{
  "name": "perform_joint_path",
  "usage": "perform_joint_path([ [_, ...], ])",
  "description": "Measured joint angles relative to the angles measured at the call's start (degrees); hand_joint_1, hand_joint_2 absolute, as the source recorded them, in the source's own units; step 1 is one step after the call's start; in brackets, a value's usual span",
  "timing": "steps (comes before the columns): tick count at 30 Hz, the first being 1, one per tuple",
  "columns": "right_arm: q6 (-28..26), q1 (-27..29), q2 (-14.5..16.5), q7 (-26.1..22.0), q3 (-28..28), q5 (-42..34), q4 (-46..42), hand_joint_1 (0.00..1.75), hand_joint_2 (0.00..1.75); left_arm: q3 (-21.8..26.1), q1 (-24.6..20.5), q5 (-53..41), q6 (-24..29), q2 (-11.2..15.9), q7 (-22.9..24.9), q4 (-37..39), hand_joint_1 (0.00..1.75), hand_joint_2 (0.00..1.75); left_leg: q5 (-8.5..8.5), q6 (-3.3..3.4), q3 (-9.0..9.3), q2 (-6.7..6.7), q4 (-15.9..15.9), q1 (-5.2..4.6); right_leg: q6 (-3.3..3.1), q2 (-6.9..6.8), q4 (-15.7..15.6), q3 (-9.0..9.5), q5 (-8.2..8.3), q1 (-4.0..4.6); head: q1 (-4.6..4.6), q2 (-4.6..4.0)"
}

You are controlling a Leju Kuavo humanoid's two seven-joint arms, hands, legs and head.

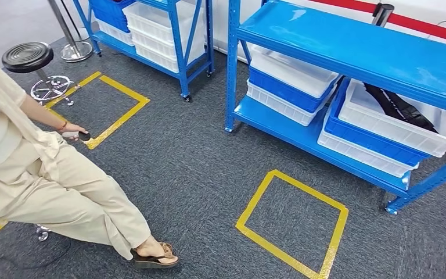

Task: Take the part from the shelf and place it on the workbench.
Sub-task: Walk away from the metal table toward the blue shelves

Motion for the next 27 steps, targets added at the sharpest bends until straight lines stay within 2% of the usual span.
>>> perform_joint_path([
  [2,-0.2,-0.1,0.0,0.0,-0.1,0.0,0.0,0.00,0.00,0.0,0.0,-0.2,-0.1,0.0,0.0,0.0,0.00,0.00,0.73,0.33,0.80,-1.09,-2.7,-0.16,0.74,1.11,0.2,-0.79,-0.05,0.25,-0.03,0.00],
  [3,-0.3,0.0,0.0,0.0,-0.1,0.0,0.0,0.00,0.00,0.0,-0.1,-0.2,-0.1,0.0,0.0,0.0,0.00,0.00,0.79,0.66,0.80,-0.52,-2.8,-0.35,1.18,1.67,0.2,-1.19,0.04,0.24,-0.01,0.00],
  [4,-0.3,0.2,0.0,0.0,-0.1,0.0,0.0,0.00,0.00,0.0,-0.1,-0.3,-0.1,0.0,0.0,0.0,0.00,0.00,1.01,1.17,0.86,0.07,-3.1,-0.39,1.54,1.66,0.2,-1.44,0.11,0.21,-0.01,0.00],
  [6,-0.4,0.3,0.0,0.0,-0.2,-0.1,0.0,0.00,0.00,0.0,-0.2,-0.3,-0.1,0.0,0.0,0.0,0.00,0.00,1.49,2.17,1.03,1.36,-3.7,-0.32,1.68,-0.57,2.5,-2.69,-1.11,0.26,0.14,0.01],
  [8,-0.5,0.2,0.0,0.0,-0.2,-0.1,0.0,0.00,0.00,0.0,-0.2,-0.3,-0.1,0.0,-0.1,0.0,0.00,0.00,1.66,2.65,1.04,2.91,-3.9,-0.31,1.25,-3.53,9.2,-6.13,-4.43,0.23,0.32,0.01],
  [9,-0.5,0.1,0.0,0.0,-0.2,-0.1,0.0,0.00,0.00,0.0,-0.1,-0.3,-0.1,0.1,-0.1,0.0,0.00,0.00,1.63,2.71,1.00,3.75,-3.9,-0.34,1.21,-4.06,13.1,-8.19,-6.06,0.14,0.38,0.01],
  [10,-0.5,0.1,0.0,0.0,-0.2,-0.1,0.0,0.00,0.00,0.0,-0.1,-0.3,-0.1,0.1,-0.1,0.0,0.00,0.00,1.58,2.70,0.98,4.55,-3.9,-0.36,1.42,-4.28,16.0,-9.67,-6.99,0.04,0.38,0.00],
  [11,-0.5,0.1,0.0,0.0,-0.2,-0.1,0.0,0.00,0.00,0.0,-0.1,-0.3,-0.1,0.0,-0.1,0.0,0.00,0.00,1.51,2.64,1.01,5.29,-3.9,-0.36,1.87,-4.42,16.9,-10.07,-6.98,-0.10,0.39,0.00],
  [12,-0.5,0.2,-0.1,0.0,-0.2,-0.1,0.0,0.00,0.00,0.0,-0.1,-0.3,-0.1,0.0,-0.1,0.0,0.00,0.00,1.42,2.52,1.09,5.95,-3.9,-0.31,2.46,-4.67,15.5,-9.24,-6.12,-0.24,0.40,0.00],
  [13,-0.5,0.2,-0.1,0.0,-0.3,-0.1,0.0,0.00,0.00,0.0,-0.1,-0.3,0.0,0.0,0.0,0.0,0.00,0.00,1.27,2.30,1.26,6.56,-3.9,-0.25,3.11,-5.33,11.8,-7.23,-4.61,-0.44,0.41,0.00],
  [14,-0.5,0.2,-0.1,0.0,-0.3,-0.1,0.0,0.00,0.00,0.0,-0.1,-0.3,0.0,0.0,0.0,0.0,0.00,0.00,1.09,2.00,1.51,7.13,-3.8,-0.30,3.52,-6.81,7.4,-4.88,-3.01,-0.59,0.49,0.00],
  [15,-0.5,0.1,-0.1,0.0,-0.4,-0.1,0.0,0.00,0.00,0.0,-0.1,-0.3,0.0,0.0,0.0,0.0,0.00,0.00,0.81,1.59,1.79,7.66,-3.8,-0.42,3.65,-8.27,3.8,-2.88,-1.71,-0.51,0.54,0.00],
  [16,-0.5,0.0,-0.1,0.0,-0.4,-0.1,0.0,0.00,0.00,0.0,-0.1,-0.3,0.0,0.1,0.0,0.0,0.00,0.00,0.53,1.16,2.13,8.18,-3.8,-0.61,3.40,-9.28,1.5,-1.57,-0.87,-0.37,0.48,0.00],
  [17,-0.5,-0.1,-0.1,0.0,-0.5,0.0,0.0,0.00,0.00,0.0,-0.1,-0.3,0.1,0.1,0.0,0.0,0.00,0.00,0.30,0.78,2.48,8.70,-3.9,-0.78,2.92,-9.77,0.6,-1.23,-0.55,-0.15,0.45,0.00],
  [18,-0.5,-0.2,-0.1,0.0,-0.5,0.0,0.0,0.00,0.00,0.0,-0.2,-0.3,0.1,0.1,0.0,0.0,0.00,0.00,0.10,0.41,2.87,9.26,-4.1,-0.81,2.40,-9.21,0.7,-1.30,-0.49,0.09,0.36,0.00],
  [19,-0.5,-0.2,-0.1,0.0,-0.5,0.0,0.0,0.00,0.00,0.0,-0.3,-0.3,0.1,0.1,0.0,0.0,0.00,0.00,-0.07,0.07,3.23,9.71,-4.2,-0.70,1.83,-8.41,0.6,-1.25,-0.45,-0.10,0.25,0.00],
  [20,-0.5,-0.1,-0.1,0.0,-0.6,0.0,0.0,0.00,0.00,0.0,-0.4,-0.3,0.1,0.1,0.0,0.0,0.00,0.00,-0.54,-0.25,3.42,9.32,-3.9,-0.49,1.44,-7.77,0.5,-1.18,-0.41,-0.33,0.20,0.00],
  [21,-0.5,-0.1,-0.1,0.0,-0.6,-0.1,0.0,0.00,0.00,-0.1,-0.4,-0.3,0.0,0.1,0.0,0.0,0.00,0.00,-1.55,-0.49,3.17,8.28,-2.7,-0.30,0.99,-7.08,0.5,-0.98,-0.34,-0.55,0.06,0.00],
  [22,-0.5,-0.1,-0.1,0.0,-0.7,-0.1,0.0,0.00,0.00,-0.1,-0.4,-0.3,0.0,0.1,0.0,0.0,0.00,0.00,-3.23,-0.63,2.22,6.73,-0.3,-0.17,0.53,-6.45,0.4,-0.80,-0.25,-0.74,-0.09,0.00],
  [23,-0.5,-0.1,-0.1,0.0,-0.8,-0.2,0.0,0.00,0.00,-0.1,-0.3,-0.3,0.0,0.1,0.0,0.0,0.00,0.00,-5.39,-0.62,0.62,5.01,3.4,-0.12,0.22,-5.82,0.4,-0.82,-0.23,-0.62,-0.21,0.00],
  [24,-0.5,-0.1,0.0,-0.1,-0.9,-0.4,0.0,0.00,0.00,-0.1,-0.2,-0.4,0.0,0.1,0.0,0.0,0.00,0.00,-7.42,-0.52,-1.42,3.94,7.6,-0.16,-0.05,-5.09,0.4,-0.84,-0.22,-0.40,-0.28,0.00],
  [25,-0.5,-0.1,0.0,-0.1,-1.0,-0.5,0.0,0.00,0.00,-0.1,-0.1,-0.4,0.0,0.1,0.0,0.0,0.00,0.00,-8.68,-0.38,-3.25,3.37,11.1,-0.21,-0.20,-4.33,0.4,-0.82,-0.22,-0.15,-0.29,0.00],
  [26,-0.5,0.0,0.0,-0.2,-1.1,-0.6,0.0,0.00,0.00,-0.1,0.0,-0.4,0.0,0.1,0.0,0.0,0.00,0.00,-8.70,-0.18,-4.38,3.13,12.8,-0.29,-0.25,-3.65,0.5,-0.74,-0.26,0.08,-0.30,0.00],
  [27,-0.4,0.0,0.0,-0.3,-1.2,-0.7,0.0,0.00,0.00,-0.1,0.0,-0.4,0.0,0.1,0.0,0.0,0.00,0.00,-7.44,0.12,-4.51,3.04,12.3,-0.39,-0.32,-3.03,0.5,-0.57,-0.30,0.29,-0.31,0.00],
])
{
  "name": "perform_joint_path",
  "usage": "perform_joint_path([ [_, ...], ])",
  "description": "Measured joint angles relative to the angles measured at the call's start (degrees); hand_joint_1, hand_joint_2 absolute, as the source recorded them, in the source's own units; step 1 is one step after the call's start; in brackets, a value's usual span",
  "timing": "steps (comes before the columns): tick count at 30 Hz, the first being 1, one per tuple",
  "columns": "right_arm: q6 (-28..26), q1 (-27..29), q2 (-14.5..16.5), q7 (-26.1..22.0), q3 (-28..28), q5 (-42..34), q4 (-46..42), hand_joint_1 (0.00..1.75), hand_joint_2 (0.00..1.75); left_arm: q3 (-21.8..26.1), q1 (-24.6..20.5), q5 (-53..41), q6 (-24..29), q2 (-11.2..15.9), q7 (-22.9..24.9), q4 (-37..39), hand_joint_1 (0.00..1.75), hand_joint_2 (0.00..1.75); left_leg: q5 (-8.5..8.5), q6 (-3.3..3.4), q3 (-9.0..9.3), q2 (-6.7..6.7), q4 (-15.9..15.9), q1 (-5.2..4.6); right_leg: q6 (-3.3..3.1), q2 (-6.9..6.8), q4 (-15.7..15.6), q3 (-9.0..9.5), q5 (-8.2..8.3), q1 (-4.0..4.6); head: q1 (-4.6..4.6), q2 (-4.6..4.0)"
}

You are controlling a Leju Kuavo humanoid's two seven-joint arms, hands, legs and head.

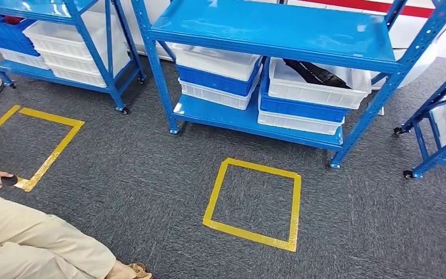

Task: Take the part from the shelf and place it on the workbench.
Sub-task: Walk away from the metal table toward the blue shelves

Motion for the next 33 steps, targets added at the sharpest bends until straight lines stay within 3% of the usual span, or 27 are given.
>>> perform_joint_path([
  [2,0.1,0.1,0.0,0.0,0.0,0.3,0.0,0.00,0.00,0.0,-0.1,0.0,0.0,0.0,0.0,0.0,0.00,0.00,4.93,0.91,2.41,-0.32,-6.9,-0.28,-0.15,0.89,0.0,0.45,-0.13,0.27,-0.04,0.00],
  [4,0.3,0.1,0.0,0.1,0.0,1.2,0.0,0.00,0.00,0.0,-0.2,-0.1,0.0,0.0,0.0,0.0,0.00,0.00,8.12,1.50,4.78,-0.77,-13.5,-0.58,-0.12,1.49,0.2,0.57,-0.36,0.79,0.01,0.00],
  [8,0.8,0.1,0.0,0.9,0.0,2.7,0.0,0.00,0.00,0.0,-0.2,-0.1,0.0,-0.1,0.1,0.0,0.00,0.00,8.54,0.98,5.15,-0.99,-15.2,-1.10,-0.12,1.45,0.3,-0.26,-0.67,1.18,0.09,0.00],
  [14,0.8,0.1,0.0,1.1,0.2,3.7,0.0,0.00,0.00,0.0,-0.2,-0.1,0.1,0.0,0.1,0.0,0.00,0.00,8.64,1.63,5.01,-1.03,-15.2,-1.70,0.26,1.36,0.3,0.10,-0.46,0.83,0.06,0.00],
  [18,0.7,0.1,0.0,0.9,0.3,4.0,0.0,0.00,1.75,0.0,-0.3,-0.2,0.2,0.0,-0.3,0.0,0.00,0.00,8.63,1.69,4.99,-1.05,-15.2,-1.73,0.29,1.36,0.2,0.07,-0.44,0.62,0.04,0.01],
  [33,0.6,0.1,0.4,0.7,0.3,3.7,0.0,0.00,1.75,-0.1,-0.2,-1.3,0.1,0.0,-2.3,0.0,0.00,0.00,8.67,1.68,4.98,-1.05,-15.2,-1.30,0.26,1.35,0.2,0.10,-0.43,0.83,0.03,0.00],
])
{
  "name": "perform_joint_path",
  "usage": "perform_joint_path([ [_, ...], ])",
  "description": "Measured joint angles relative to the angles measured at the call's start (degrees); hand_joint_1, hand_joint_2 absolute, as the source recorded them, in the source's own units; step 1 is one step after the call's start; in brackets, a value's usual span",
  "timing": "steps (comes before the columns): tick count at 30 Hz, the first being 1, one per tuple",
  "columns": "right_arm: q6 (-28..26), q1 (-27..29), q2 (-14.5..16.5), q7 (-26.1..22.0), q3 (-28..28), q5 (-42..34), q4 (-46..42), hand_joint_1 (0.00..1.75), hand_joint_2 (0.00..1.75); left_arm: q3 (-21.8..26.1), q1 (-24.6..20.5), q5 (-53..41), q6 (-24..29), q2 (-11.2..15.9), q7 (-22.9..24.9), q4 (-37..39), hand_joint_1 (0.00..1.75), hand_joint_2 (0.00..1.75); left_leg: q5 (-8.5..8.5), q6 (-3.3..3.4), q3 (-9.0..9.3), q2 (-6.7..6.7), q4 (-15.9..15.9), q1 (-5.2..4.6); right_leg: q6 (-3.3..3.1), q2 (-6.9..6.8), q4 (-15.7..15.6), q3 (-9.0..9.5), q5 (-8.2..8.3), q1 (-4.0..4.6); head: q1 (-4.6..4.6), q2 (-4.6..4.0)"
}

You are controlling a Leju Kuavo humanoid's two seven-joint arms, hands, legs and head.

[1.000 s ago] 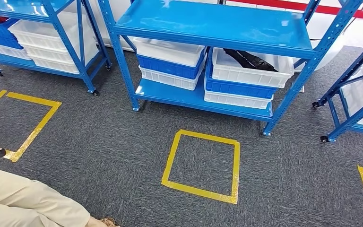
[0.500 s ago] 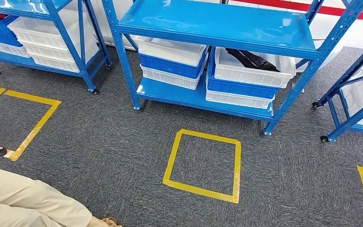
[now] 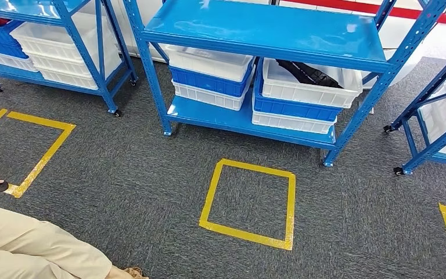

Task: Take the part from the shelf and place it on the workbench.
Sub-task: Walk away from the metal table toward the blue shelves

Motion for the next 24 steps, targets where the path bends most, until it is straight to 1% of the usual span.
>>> perform_joint_path([
  [1,0.0,0.0,0.0,0.0,0.0,0.0,0.0,0.00,1.75,0.0,0.0,0.0,-0.1,0.0,-0.3,0.0,0.00,0.00,-0.03,0.05,-0.01,0.00,0.1,0.00,0.06,0.01,-0.1,0.03,0.05,-0.11,0.00,0.00],
  [2,0.0,0.0,0.0,-0.1,0.0,-0.1,0.0,0.00,1.75,0.0,0.0,0.0,-0.1,0.0,-0.5,0.0,0.00,0.00,-0.02,0.26,0.00,0.00,0.1,-0.03,0.21,0.06,-0.3,0.07,0.15,-0.25,-0.01,0.00],
  [3,0.0,0.0,0.1,-0.1,0.0,-0.2,0.0,0.00,1.75,0.0,0.0,0.0,-0.2,0.1,-0.7,0.0,0.00,0.00,0.11,0.61,0.15,0.05,-0.3,-0.04,0.45,0.12,-0.6,0.20,0.30,-0.28,-0.03,0.00],
  [4,0.0,0.0,0.1,-0.1,0.0,-0.2,0.0,0.00,1.75,0.0,0.0,0.0,-0.2,0.1,-1.0,0.0,0.00,0.00,0.49,0.99,0.54,0.22,-1.0,0.16,0.66,-0.09,-0.8,0.31,0.42,-0.33,-0.03,0.00],
  [5,0.0,0.0,0.1,-0.2,0.0,-0.3,0.0,0.00,1.75,0.0,0.0,0.0,-0.2,0.1,-1.1,0.0,0.00,0.00,0.96,1.40,1.10,0.39,-2.1,0.36,0.78,-0.58,-0.5,0.18,0.22,-0.23,0.03,0.00],
  [6,-0.1,0.0,0.1,-0.2,0.0,-0.3,0.0,0.00,1.75,0.0,0.0,0.0,-0.2,0.0,-1.2,0.0,0.00,0.00,1.44,1.67,1.64,0.65,-3.1,0.60,0.73,-1.19,0.8,-0.48,-0.50,-0.16,0.12,0.00],
  [7,-0.1,0.0,0.1,-0.2,0.0,-0.3,0.0,0.00,1.75,0.0,0.0,0.0,-0.2,0.0,-1.3,0.0,0.00,0.00,1.80,1.81,2.02,0.93,-3.8,0.84,0.60,-1.86,3.3,-1.80,-1.71,-0.30,0.23,0.00],
  [8,-0.1,0.0,0.1,-0.2,0.0,-0.3,0.0,0.00,1.75,0.0,0.0,0.0,-0.2,0.0,-1.3,0.0,0.00,0.00,1.89,1.89,2.16,1.18,-4.0,0.88,0.55,-2.26,6.8,-3.63,-3.19,-0.52,0.30,0.00],
  [9,-0.1,0.0,0.1,-0.2,0.0,-0.3,0.0,0.00,1.75,0.0,0.0,0.0,-0.2,0.0,-1.3,0.0,0.00,0.00,1.89,1.83,2.14,1.46,-4.1,0.99,0.70,-2.42,10.5,-5.57,-4.50,-0.89,0.31,0.00],
  [10,-0.1,0.0,0.1,-0.2,0.0,-0.3,0.0,0.00,1.75,0.0,0.0,0.0,-0.2,0.0,-1.3,0.0,0.00,0.00,1.82,1.62,2.13,1.68,-4.1,1.15,1.11,-2.54,13.0,-6.95,-5.16,-1.33,0.31,0.00],
  [11,-0.1,0.1,0.1,-0.2,0.0,-0.3,0.0,0.00,1.75,0.0,0.0,0.0,-0.2,0.0,-1.3,0.0,0.00,0.00,1.70,1.27,2.19,1.82,-4.0,1.40,1.84,-2.67,13.7,-7.32,-4.99,-1.82,0.30,0.00],
  [12,-0.1,0.2,0.0,-0.2,0.0,-0.2,0.0,0.00,1.75,0.0,0.0,0.0,-0.2,0.0,-1.3,0.0,0.00,0.00,1.53,0.77,2.32,1.88,-3.9,1.80,2.82,-2.87,12.0,-6.47,-3.94,-2.37,0.30,0.00],
  [13,0.0,0.3,0.0,-0.2,0.0,-0.2,0.0,0.00,1.75,0.0,0.0,0.1,-0.2,0.0,-1.3,0.0,0.00,0.00,1.27,0.10,2.45,1.89,-3.7,2.23,3.95,-3.17,8.3,-4.52,-2.30,-2.98,0.32,0.00],
  [14,0.0,0.3,0.0,-0.3,0.0,-0.1,0.0,0.00,1.75,0.0,0.0,0.1,-0.1,0.1,-1.3,0.0,0.00,0.00,0.92,-0.66,2.48,1.91,-3.3,2.54,4.91,-3.52,4.6,-2.62,-0.93,-3.40,0.40,0.01],
  [15,0.1,0.3,0.1,-0.3,0.0,0.0,0.0,0.00,1.75,0.0,0.0,0.1,-0.1,0.2,-1.2,0.0,0.00,0.00,0.44,-1.49,2.49,1.93,-2.9,2.75,5.20,-3.63,1.7,-1.04,0.01,-3.59,0.59,0.01],
  [16,0.1,0.3,0.1,-0.3,0.0,0.1,0.0,0.00,1.75,0.0,0.0,0.1,-0.1,0.3,-1.2,0.0,0.00,0.00,0.04,-2.18,2.47,1.95,-2.5,2.81,4.94,-3.67,0.1,-0.21,0.33,-3.61,0.67,0.01],
  [17,0.2,0.2,0.1,-0.4,0.0,0.1,0.0,0.00,1.75,0.0,0.0,0.1,-0.1,0.4,-1.2,0.0,0.00,0.00,-0.19,-2.66,2.48,1.97,-2.3,2.81,4.24,-3.58,0.1,-0.17,0.14,-3.40,0.73,0.01],
  [18,0.2,0.2,0.1,-0.4,0.0,0.1,0.0,0.00,1.75,0.0,0.0,0.1,-0.1,0.5,-1.2,0.0,0.00,0.00,-0.29,-2.99,2.60,1.98,-2.4,2.92,3.35,-3.38,0.3,-0.18,0.01,-3.24,0.72,0.00],
  [19,0.2,0.2,0.1,-0.5,0.0,0.1,0.0,0.00,1.75,0.0,0.0,0.1,-0.1,0.4,-1.2,0.0,0.00,0.00,-0.27,-3.13,2.71,1.97,-2.5,3.10,2.69,-3.31,0.5,-0.26,-0.08,-3.14,0.57,0.00],
  [20,0.2,0.2,0.1,-0.6,0.0,0.1,0.0,0.00,1.75,0.0,0.0,0.1,-0.1,0.4,-1.2,0.0,0.00,0.00,-0.62,-3.20,2.62,1.94,-2.1,3.30,2.20,-3.25,0.6,-0.25,-0.13,-3.05,0.43,0.00],
  [21,0.2,0.2,0.1,-0.8,0.0,0.1,0.0,0.00,1.75,0.0,0.0,0.1,-0.1,0.4,-1.2,0.0,0.00,0.00,-1.57,-3.21,2.01,1.88,-0.7,3.40,1.76,-3.19,0.6,-0.21,-0.17,-2.94,0.30,0.00],
  [22,0.2,0.3,0.1,-0.9,0.0,0.1,0.0,0.00,1.75,0.0,0.0,0.1,-0.1,0.4,-1.3,0.0,0.00,0.00,-3.09,-3.12,0.73,1.79,2.0,3.34,1.42,-3.16,0.6,-0.16,-0.20,-2.77,0.13,0.00],
  [23,0.2,0.3,0.1,-1.0,0.0,0.1,0.0,0.00,1.75,0.0,0.0,0.1,-0.1,0.4,-1.3,0.0,0.00,0.00,-5.05,-2.94,-1.26,1.70,5.9,3.12,1.15,-3.16,0.6,-0.13,-0.27,-2.51,0.02,0.00],
  [24,0.2,0.3,0.1,-1.1,0.0,0.1,0.0,0.00,1.75,0.0,0.1,0.0,-0.1,0.5,-1.4,0.0,0.00,0.00,-6.86,-2.69,-3.64,1.63,10.3,2.81,0.85,-3.15,0.6,-0.13,-0.35,-2.16,-0.04,0.00],
])
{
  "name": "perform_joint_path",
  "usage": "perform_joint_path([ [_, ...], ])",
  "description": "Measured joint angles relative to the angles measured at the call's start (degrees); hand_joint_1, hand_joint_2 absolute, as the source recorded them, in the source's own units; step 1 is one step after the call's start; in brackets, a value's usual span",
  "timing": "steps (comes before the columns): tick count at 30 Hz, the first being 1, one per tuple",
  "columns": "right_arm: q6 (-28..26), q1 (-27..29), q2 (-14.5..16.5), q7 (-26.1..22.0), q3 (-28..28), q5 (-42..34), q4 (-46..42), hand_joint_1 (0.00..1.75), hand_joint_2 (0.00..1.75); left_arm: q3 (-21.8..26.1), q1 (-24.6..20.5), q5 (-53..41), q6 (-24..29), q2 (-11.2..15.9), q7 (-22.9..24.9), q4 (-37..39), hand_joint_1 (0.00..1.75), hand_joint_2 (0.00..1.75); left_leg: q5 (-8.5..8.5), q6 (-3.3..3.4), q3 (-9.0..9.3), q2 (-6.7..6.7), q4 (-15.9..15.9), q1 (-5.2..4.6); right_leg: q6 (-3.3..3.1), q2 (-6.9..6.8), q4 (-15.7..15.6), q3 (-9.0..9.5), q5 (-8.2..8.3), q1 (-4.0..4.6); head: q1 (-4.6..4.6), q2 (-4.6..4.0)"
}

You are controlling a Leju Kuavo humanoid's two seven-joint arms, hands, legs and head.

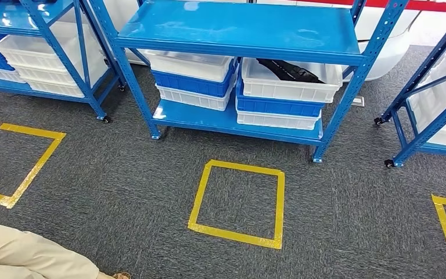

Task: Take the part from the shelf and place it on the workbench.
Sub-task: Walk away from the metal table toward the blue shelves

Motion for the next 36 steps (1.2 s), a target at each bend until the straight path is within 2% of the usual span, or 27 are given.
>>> perform_joint_path([
  [1,0.0,0.0,0.0,-0.1,0.0,0.0,0.0,0.00,1.75,0.0,0.1,0.0,0.0,0.0,0.0,0.0,0.00,0.00,-1.04,0.35,-2.08,-0.07,3.6,-0.33,-0.24,0.05,0.0,0.04,-0.09,0.38,-0.04,0.00],
  [2,0.0,0.0,0.0,-0.1,0.0,0.0,0.0,0.00,1.75,0.0,0.2,0.0,0.0,0.0,0.0,0.0,0.00,0.00,-1.01,0.85,-3.40,-0.14,5.4,-0.70,-0.47,0.14,0.0,0.14,-0.18,0.78,-0.04,0.00],
  [3,0.0,0.0,0.0,-0.1,0.0,0.0,0.0,0.00,1.75,0.0,0.2,0.0,0.1,0.0,-0.1,0.0,0.00,0.00,0.20,1.55,-3.61,-0.21,5.0,-1.12,-0.69,0.27,0.0,0.32,-0.28,1.17,-0.05,0.00],
  [5,0.0,0.0,0.1,-0.2,0.0,0.1,0.0,0.00,1.75,0.0,0.2,0.0,0.1,0.1,-0.1,0.0,0.00,0.00,4.58,3.68,-1.08,-0.55,-1.8,-2.25,-0.99,0.53,0.0,0.73,-0.48,1.73,-0.03,0.00],
  [6,0.0,0.0,0.2,-0.2,0.0,0.1,0.0,0.00,1.75,0.0,0.2,0.0,0.2,0.2,-0.1,0.0,0.00,0.00,6.17,4.79,0.42,-0.59,-5.3,-2.78,-1.04,0.60,0.0,0.90,-0.61,2.10,0.13,0.00],
  [7,0.0,0.0,0.4,-0.2,0.0,0.1,0.0,0.00,1.75,0.0,0.1,0.0,0.2,0.3,-0.1,0.0,0.00,0.00,7.09,5.61,1.52,-0.55,-7.9,-3.31,-1.06,0.63,-0.1,0.96,-0.71,2.18,0.22,0.00],
  [8,0.0,-0.1,0.5,-0.3,0.0,0.2,0.0,0.00,1.75,0.0,0.1,0.0,0.3,0.3,-0.2,0.0,0.00,0.00,7.31,6.12,2.00,-0.44,-9.2,-3.71,-0.98,0.63,-0.1,0.95,-0.79,2.16,0.30,0.00],
  [9,0.0,-0.1,0.6,-0.3,0.0,0.3,0.0,0.00,1.75,0.0,0.1,0.1,0.4,0.4,-0.2,0.0,0.00,0.00,7.22,6.22,2.06,-0.22,-9.4,-3.92,-0.81,0.60,-0.2,0.96,-0.82,2.18,0.33,0.00],
  [12,0.0,-0.3,0.5,-0.3,0.0,0.6,0.0,0.00,1.75,0.0,0.1,0.2,0.7,0.2,-0.2,0.0,0.00,0.00,8.11,5.89,3.12,-0.04,-11.4,-3.69,-0.39,0.32,0.8,0.51,-1.48,2.32,0.19,0.00],
  [13,0.0,-0.3,0.4,-0.3,0.0,0.7,0.0,0.00,1.75,0.0,0.1,0.3,0.8,0.2,-0.3,0.0,0.00,0.00,8.40,5.73,3.61,0.05,-12.1,-3.41,-0.40,0.22,2.9,-0.49,-2.50,2.42,0.26,0.00],
  [15,0.0,-0.3,0.1,-0.3,0.0,0.8,0.0,0.00,1.75,0.0,0.0,0.3,0.8,0.1,-0.3,0.0,0.00,0.00,8.49,5.58,4.00,0.17,-12.6,-3.15,-0.43,0.12,9.9,-4.12,-5.42,2.14,0.38,0.01],
  [16,0.0,-0.3,0.0,-0.3,0.0,0.9,0.0,0.00,1.75,0.0,0.0,0.3,0.8,0.0,-0.3,0.0,0.00,0.00,8.40,5.46,4.03,0.19,-12.6,-3.13,-0.21,0.12,13.3,-5.98,-6.54,1.98,0.46,0.01],
  [17,0.0,-0.3,-0.1,-0.3,0.0,0.9,0.0,0.00,1.75,0.0,0.0,0.3,0.8,0.0,-0.3,0.0,0.00,0.00,8.30,5.32,4.10,0.18,-12.6,-3.11,0.21,0.10,15.0,-7.08,-6.85,1.76,0.46,0.01],
  [18,0.0,-0.3,-0.1,-0.3,0.0,0.9,0.0,0.00,1.75,0.0,0.1,0.2,0.8,-0.1,-0.3,0.1,0.00,0.00,8.17,5.14,4.25,0.15,-12.5,-3.04,0.83,0.07,14.5,-7.04,-6.14,1.51,0.46,0.00],
  [19,0.0,-0.3,-0.2,-0.3,0.0,0.9,0.0,0.00,1.75,0.0,0.1,0.3,0.8,-0.1,-0.3,0.1,0.00,0.00,8.01,4.90,4.48,0.12,-12.5,-2.93,1.57,-0.01,11.7,-5.79,-4.55,1.24,0.49,0.00],
  [20,0.0,-0.2,-0.3,-0.3,0.0,0.9,0.0,0.00,1.75,0.0,0.1,0.3,0.8,-0.1,-0.3,0.1,0.00,0.00,7.79,4.58,4.75,0.09,-12.4,-2.83,2.29,-0.19,7.3,-3.73,-2.53,0.92,0.50,0.00],
  [21,0.0,-0.3,-0.3,-0.3,0.0,0.9,0.0,0.00,1.75,0.0,0.1,0.3,0.8,-0.2,-0.3,0.1,0.00,0.00,7.53,4.20,5.00,0.08,-12.4,-2.84,2.65,-0.39,3.3,-1.89,-0.88,0.70,0.52,0.00],
  [22,0.0,-0.3,-0.3,-0.2,0.0,0.9,0.0,0.00,1.75,0.0,0.0,0.3,0.8,-0.2,-0.3,0.1,0.00,0.00,7.22,3.77,5.19,0.08,-12.3,-2.90,2.50,-0.48,0.5,-0.58,0.18,0.64,0.51,0.00],
  [23,0.0,-0.4,-0.3,-0.2,0.0,0.9,0.0,0.00,1.75,0.0,0.0,0.3,0.8,-0.1,-0.3,0.1,0.00,0.00,6.98,3.37,5.29,0.09,-12.2,-2.99,2.03,-0.52,-1.0,0.10,0.61,0.70,0.50,0.00],
  [25,0.0,-0.4,-0.4,-0.1,0.0,0.9,0.0,0.00,1.75,0.0,-0.1,0.2,0.8,-0.1,-0.3,0.1,0.00,0.00,6.73,2.77,5.40,0.13,-12.2,-2.95,0.72,-0.33,-1.2,0.32,0.61,0.95,0.45,0.00],
  [27,0.0,-0.4,-0.4,0.1,0.0,0.9,0.0,0.00,1.75,0.0,-0.1,0.2,0.8,-0.1,-0.3,0.1,0.00,0.00,6.05,2.26,5.16,0.03,-11.2,-2.64,-0.13,-0.22,-1.4,0.67,0.65,0.69,0.41,0.00],
  [29,0.0,-0.4,-0.3,0.3,0.0,0.8,0.0,0.00,1.75,0.0,-0.2,0.1,0.8,-0.1,-0.3,0.1,0.00,0.00,3.34,1.73,2.91,-0.16,-6.4,-2.42,-0.84,-0.18,-1.5,0.96,0.57,0.48,0.25,0.00],
  [31,0.0,-0.4,-0.3,0.4,0.0,0.8,0.0,0.00,1.75,0.0,-0.1,0.1,0.8,-0.1,-0.2,0.1,0.00,0.00,-0.03,1.39,-1.46,-0.23,1.7,-2.35,-1.31,-0.16,-1.5,1.04,0.36,0.66,0.13,0.00],
  [32,0.0,-0.4,-0.3,0.4,0.0,0.7,0.0,0.00,1.75,0.0,-0.1,0.1,0.8,-0.1,-0.2,0.1,0.00,0.00,-0.60,1.35,-3.29,-0.23,4.5,-2.33,-1.43,-0.10,-1.5,1.12,0.26,0.76,0.12,0.00],
  [33,0.0,-0.4,-0.2,0.3,0.0,0.7,0.0,0.00,1.75,0.0,-0.1,0.1,0.7,-0.1,-0.2,0.1,0.00,0.00,0.03,1.43,-4.19,-0.24,5.3,-2.32,-1.51,0.01,-1.4,1.27,0.14,0.84,0.12,0.00],
  [34,0.0,-0.3,-0.2,0.3,0.0,0.7,0.0,0.00,1.75,0.0,-0.1,0.1,0.7,-0.1,-0.2,0.1,0.00,0.00,1.80,1.62,-3.90,-0.24,3.8,-2.33,-1.55,0.14,-1.5,1.51,0.00,0.90,0.11,0.00],
  [36,0.0,-0.4,-0.1,0.3,0.0,0.7,0.0,0.00,1.75,0.0,-0.1,0.1,0.6,-0.1,-0.3,0.1,0.00,0.00,6.59,2.35,-0.64,-0.41,-4.3,-2.40,-1.45,0.38,-1.5,1.93,-0.33,0.99,0.11,0.01],
])
